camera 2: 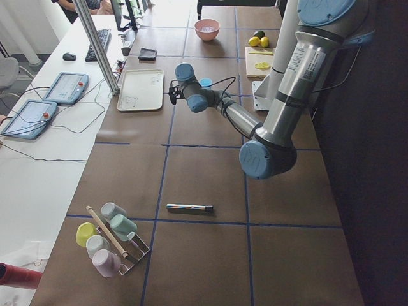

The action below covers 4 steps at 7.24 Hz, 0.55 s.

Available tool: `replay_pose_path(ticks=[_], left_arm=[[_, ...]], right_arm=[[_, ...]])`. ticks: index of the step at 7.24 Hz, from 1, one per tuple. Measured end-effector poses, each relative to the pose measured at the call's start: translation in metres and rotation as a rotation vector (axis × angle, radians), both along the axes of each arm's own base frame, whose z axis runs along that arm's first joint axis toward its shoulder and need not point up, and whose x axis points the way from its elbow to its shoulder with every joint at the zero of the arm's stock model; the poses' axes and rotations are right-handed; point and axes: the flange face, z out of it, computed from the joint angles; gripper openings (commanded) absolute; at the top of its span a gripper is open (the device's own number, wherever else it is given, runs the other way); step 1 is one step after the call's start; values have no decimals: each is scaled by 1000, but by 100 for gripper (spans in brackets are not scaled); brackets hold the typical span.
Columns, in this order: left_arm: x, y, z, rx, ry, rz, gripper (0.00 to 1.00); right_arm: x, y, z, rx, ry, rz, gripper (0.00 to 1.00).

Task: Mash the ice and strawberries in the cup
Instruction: 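Carry the strawberry with the left gripper over the blue cup and drop it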

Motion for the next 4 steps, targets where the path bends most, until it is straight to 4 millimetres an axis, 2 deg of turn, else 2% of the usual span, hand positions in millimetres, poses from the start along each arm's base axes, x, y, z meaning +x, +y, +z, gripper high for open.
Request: replay_pose_path(ticks=[1, 2, 3, 4], left_arm=[[38, 7, -46, -13, 29, -8, 0], [73, 18, -76, -7, 38, -17, 0], [98, 29, -89, 2, 38, -20, 0], [112, 36, -94, 8, 38, -19, 7]], right_arm=[[1, 1, 1, 1, 1, -2, 100], [1, 2, 2, 2, 1, -4, 100], [0, 2, 2, 2, 2, -5, 100], [0, 2, 2, 3, 3, -6, 100]])
